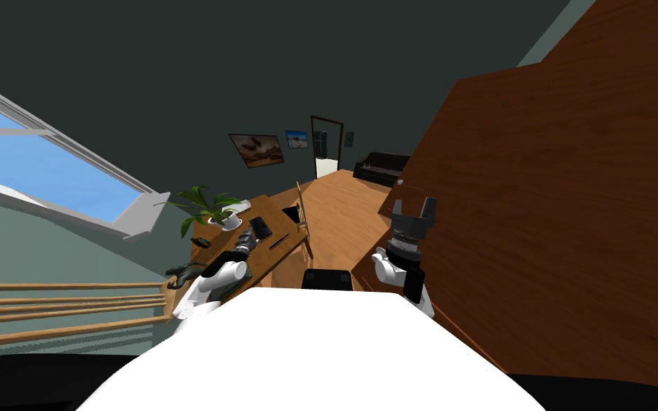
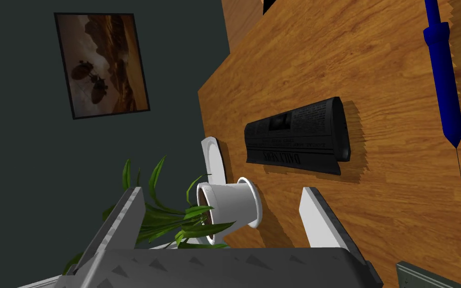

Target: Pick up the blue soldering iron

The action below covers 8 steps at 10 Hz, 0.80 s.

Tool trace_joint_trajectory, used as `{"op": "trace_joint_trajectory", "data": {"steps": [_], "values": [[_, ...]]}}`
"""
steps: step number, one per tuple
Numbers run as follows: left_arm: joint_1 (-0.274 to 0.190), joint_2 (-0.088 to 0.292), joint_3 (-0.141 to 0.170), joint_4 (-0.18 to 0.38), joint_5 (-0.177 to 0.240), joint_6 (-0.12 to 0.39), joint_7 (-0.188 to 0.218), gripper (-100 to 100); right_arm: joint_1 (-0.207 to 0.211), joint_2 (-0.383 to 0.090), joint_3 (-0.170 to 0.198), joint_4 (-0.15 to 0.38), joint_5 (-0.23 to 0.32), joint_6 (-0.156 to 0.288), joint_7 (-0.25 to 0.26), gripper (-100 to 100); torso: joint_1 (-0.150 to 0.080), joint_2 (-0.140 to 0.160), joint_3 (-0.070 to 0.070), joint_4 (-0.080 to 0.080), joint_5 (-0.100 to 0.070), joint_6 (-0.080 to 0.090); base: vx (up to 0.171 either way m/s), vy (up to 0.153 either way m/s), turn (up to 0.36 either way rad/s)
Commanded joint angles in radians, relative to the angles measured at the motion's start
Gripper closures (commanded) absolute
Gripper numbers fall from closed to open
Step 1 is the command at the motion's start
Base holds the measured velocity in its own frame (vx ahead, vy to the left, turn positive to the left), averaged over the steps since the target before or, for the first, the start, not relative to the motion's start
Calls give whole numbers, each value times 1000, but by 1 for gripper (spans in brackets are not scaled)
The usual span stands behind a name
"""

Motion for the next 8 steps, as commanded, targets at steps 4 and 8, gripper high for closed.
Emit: {"op": "trace_joint_trajectory", "data": {"steps": [4, 8], "values": [[-11, 9, 36, 60, 25, 114, 12, -100, 0, 0, 0, 0, 0, 0, 0, 0, 2, 2, 1, 0, 0, 0, 49, -21, -35], [-10, 30, 79, 145, 70, 204, 27, -100, 0, 0, 0, 0, 0, 0, 0, 0, 1, 1, 0, 0, 0, 0, 57, -19, -48]]}}
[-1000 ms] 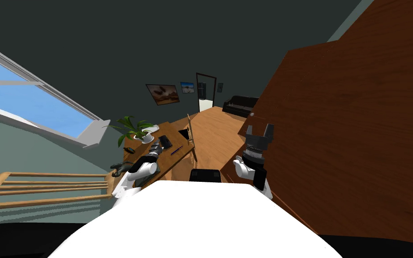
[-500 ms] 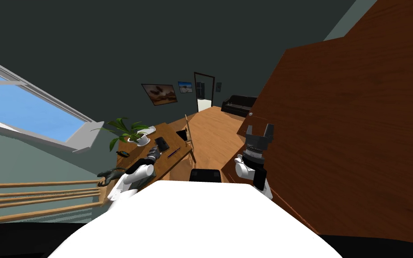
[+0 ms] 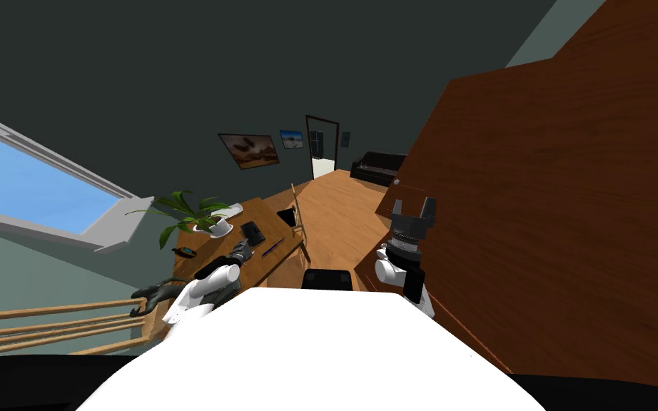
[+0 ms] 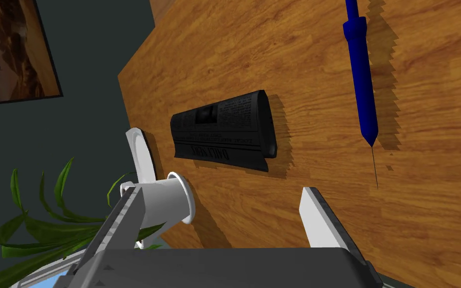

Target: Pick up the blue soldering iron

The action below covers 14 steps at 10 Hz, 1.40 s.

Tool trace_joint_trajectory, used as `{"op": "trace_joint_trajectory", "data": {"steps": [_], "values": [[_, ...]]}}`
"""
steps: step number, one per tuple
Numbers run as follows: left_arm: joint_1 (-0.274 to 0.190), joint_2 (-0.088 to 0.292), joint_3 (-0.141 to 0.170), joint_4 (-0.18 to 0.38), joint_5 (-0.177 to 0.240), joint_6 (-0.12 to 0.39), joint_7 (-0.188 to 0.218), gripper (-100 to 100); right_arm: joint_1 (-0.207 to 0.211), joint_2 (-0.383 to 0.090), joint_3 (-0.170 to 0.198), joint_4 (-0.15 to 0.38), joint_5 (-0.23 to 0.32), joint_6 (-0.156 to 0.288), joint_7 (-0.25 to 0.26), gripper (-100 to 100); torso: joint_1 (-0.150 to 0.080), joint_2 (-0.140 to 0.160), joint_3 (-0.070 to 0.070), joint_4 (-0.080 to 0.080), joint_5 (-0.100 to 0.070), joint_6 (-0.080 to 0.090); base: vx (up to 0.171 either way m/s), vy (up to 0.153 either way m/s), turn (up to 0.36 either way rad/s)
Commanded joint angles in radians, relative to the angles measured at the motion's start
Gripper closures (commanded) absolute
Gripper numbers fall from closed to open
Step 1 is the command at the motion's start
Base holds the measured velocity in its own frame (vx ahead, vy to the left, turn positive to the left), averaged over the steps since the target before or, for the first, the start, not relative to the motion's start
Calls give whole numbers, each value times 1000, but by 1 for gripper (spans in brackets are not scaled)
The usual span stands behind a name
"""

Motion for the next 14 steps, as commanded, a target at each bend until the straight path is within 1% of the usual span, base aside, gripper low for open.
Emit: {"op": "trace_joint_trajectory", "data": {"steps": [1, 2, 3, 4, 5, 7, 8, 9, 10, 11, 12, 13, 14], "values": [[2, 5, 11, 19, 12, 50, 5, -100, 0, 0, 0, 0, 0, 0, 0, 0, 0, 0, 0, 0, 0, 0, 70, -17, -42], [2, 5, 11, 19, 12, 53, 5, -100, 0, 0, 0, 0, 0, 0, 0, 0, 0, 0, 0, 0, 0, 0, 28, -9, 3], [3, 15, 32, 60, 34, 90, 11, -100, 0, 0, 0, 0, 0, 0, 0, 0, 1, 2, 1, 0, 0, 0, 59, -13, -82], [3, 15, 32, 60, 34, 109, 11, -100, 0, 0, 0, 0, 0, 0, 0, 0, 1, 1, 1, 0, 0, 0, 58, -8, -46], [5, 24, 52, 101, 56, 144, 17, -100, 0, 0, 0, 0, 0, 0, 0, 0, 1, 1, 1, 0, 0, 0, 75, -13, -81], [5, 24, 52, 102, 56, 165, 17, -100, 0, 0, 0, 0, 0, 0, 0, 0, 0, 0, 0, 0, 0, 0, 53, -16, -16], [7, 33, 72, 142, 77, 201, 23, -100, 0, 0, 0, 0, 0, 0, 0, 0, 0, 2, 1, 0, 0, 0, 52, -8, -95], [7, 33, 72, 142, 77, 219, 23, -100, 0, 0, 0, 0, 0, 0, 0, 0, 1, 2, 1, 0, 0, 0, 64, -5, -43], [9, 42, 91, 182, 98, 252, 28, -100, 0, 0, 0, 0, 0, 0, 0, 0, 1, 1, 1, 0, 0, 0, 82, -15, -86], [9, 42, 91, 182, 98, 271, 28, -100, 0, 0, 0, 0, 0, 0, 0, 0, 0, 0, 0, 0, 0, 0, 74, -13, -35], [11, 50, 109, 221, 118, 308, 32, -100, 0, 0, 0, 0, 0, 0, 0, 0, 0, 0, 0, 0, 0, 0, 91, -5, -81], [11, 50, 109, 221, 118, 322, 32, -100, 0, 0, 0, 0, 0, 0, 0, 0, 1, -1, 0, 0, 0, 0, 73, 4, -44], [14, 58, 127, 258, 137, 357, 35, -100, 0, 0, 0, 0, 0, 0, 0, 0, 1, 0, 0, 0, 0, 0, 94, 3, -109]]}}
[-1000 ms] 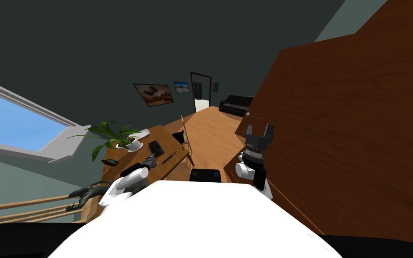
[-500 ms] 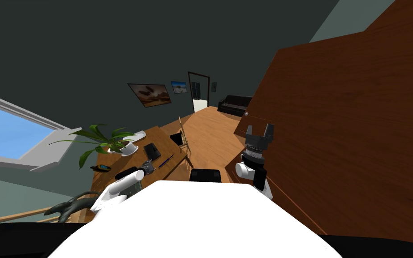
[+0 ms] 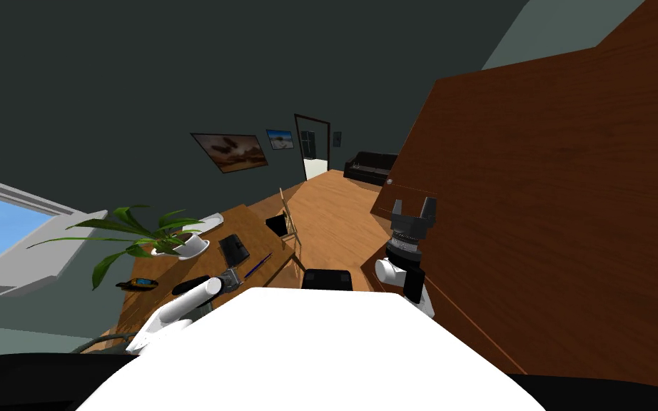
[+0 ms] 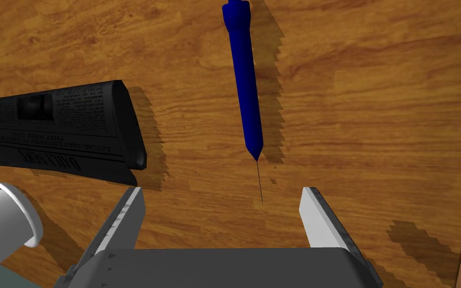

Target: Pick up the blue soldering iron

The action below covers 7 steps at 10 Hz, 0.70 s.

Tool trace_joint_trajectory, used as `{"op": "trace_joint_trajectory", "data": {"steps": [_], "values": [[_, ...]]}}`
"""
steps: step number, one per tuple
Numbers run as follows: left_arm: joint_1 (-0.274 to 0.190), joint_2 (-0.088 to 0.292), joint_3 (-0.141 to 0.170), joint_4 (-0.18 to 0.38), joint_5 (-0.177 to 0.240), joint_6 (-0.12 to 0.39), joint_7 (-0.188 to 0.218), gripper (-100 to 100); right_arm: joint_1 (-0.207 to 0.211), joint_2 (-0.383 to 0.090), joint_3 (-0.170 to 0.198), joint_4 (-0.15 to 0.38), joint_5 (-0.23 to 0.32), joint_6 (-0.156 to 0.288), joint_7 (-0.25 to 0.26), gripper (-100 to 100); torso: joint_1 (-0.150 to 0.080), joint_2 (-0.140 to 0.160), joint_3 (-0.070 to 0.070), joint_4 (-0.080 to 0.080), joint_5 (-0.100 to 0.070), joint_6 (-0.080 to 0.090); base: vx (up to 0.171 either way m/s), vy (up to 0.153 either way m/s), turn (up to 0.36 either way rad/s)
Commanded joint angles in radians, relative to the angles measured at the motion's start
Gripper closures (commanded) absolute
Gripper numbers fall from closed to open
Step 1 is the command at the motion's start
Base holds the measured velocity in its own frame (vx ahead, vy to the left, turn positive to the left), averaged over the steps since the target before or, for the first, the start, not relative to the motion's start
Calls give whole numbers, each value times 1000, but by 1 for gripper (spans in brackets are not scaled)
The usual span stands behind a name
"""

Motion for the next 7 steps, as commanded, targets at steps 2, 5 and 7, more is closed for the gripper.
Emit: {"op": "trace_joint_trajectory", "data": {"steps": [2, 5, 7], "values": [[-3, 14, 25, 58, 23, 74, 8, -100, 0, 0, 0, 0, 0, 0, 0, 0, 0, 1, 0, 0, 0, 0, 79, 0, -52], [1, 22, 41, 93, 41, 129, 10, -100, 0, 0, 0, 0, 0, 0, 0, 0, -1, 0, 0, 0, 0, 0, 84, -1, -59], [5, 31, 56, 126, 57, 170, 12, -100, 0, 0, 0, 0, 0, 0, 0, 0, 0, 1, 0, 0, 0, 0, 70, 6, -70]]}}
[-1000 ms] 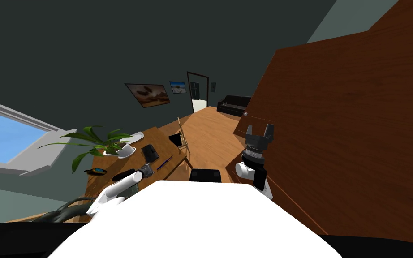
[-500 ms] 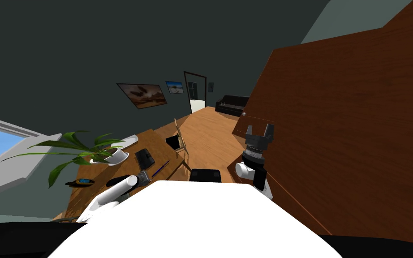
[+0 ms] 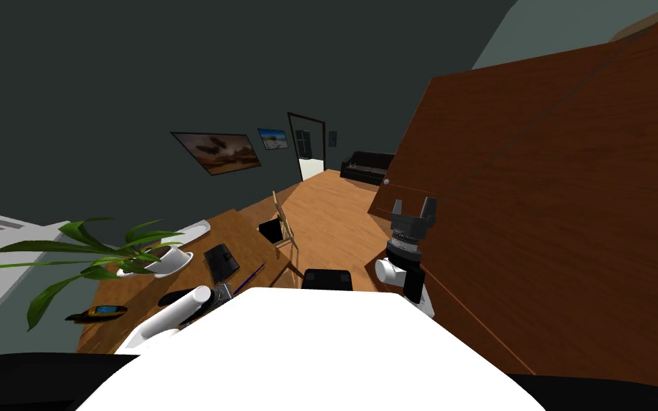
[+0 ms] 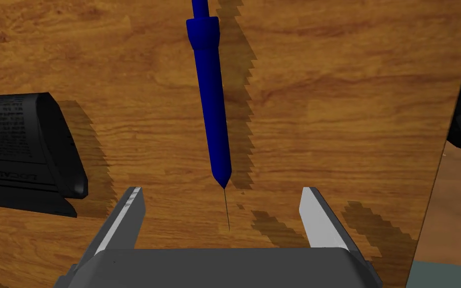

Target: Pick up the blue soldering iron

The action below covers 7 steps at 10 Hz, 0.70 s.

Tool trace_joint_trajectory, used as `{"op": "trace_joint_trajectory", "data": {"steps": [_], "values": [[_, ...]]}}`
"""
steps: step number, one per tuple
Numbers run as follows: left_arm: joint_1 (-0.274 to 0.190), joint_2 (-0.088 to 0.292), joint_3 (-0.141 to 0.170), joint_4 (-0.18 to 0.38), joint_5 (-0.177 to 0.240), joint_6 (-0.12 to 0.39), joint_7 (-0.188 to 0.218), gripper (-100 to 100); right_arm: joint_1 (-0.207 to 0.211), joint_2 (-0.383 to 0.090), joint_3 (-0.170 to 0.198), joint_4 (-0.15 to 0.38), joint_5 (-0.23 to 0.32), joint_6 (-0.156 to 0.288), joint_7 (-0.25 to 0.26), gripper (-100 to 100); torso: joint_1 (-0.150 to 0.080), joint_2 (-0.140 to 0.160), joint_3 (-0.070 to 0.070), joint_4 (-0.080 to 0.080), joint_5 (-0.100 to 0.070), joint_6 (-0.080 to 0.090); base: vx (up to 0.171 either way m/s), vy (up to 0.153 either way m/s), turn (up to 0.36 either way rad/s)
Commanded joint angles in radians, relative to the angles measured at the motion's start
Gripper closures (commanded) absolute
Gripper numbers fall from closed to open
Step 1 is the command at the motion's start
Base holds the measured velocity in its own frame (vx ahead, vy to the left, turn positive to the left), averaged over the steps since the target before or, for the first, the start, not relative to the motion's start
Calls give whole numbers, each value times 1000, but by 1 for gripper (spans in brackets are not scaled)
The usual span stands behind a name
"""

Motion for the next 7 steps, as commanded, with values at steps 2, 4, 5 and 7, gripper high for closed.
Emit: {"op": "trace_joint_trajectory", "data": {"steps": [2, 4, 5, 7], "values": [[9, 17, 28, 61, 29, 77, 6, -100, 0, 0, 0, 0, 0, 0, 0, 0, 0, -1, 0, 0, 0, 0, 95, 5, -108], [13, 25, 39, 89, 42, 117, 6, -100, 0, 0, 0, 0, 0, 0, 0, 0, 1, -4, -2, -1, 0, 0, 114, 24, -68], [17, 33, 49, 114, 54, 146, 6, -100, 0, 0, 0, 0, 0, 0, 0, 0, 1, -2, -1, -1, 0, 0, 78, 40, -65], [24, 46, 65, 157, 73, 192, 5, -100, 0, 0, 0, 0, 0, 0, 0, 0, 2, -1, -1, 0, 0, 0, 82, 42, -95]]}}
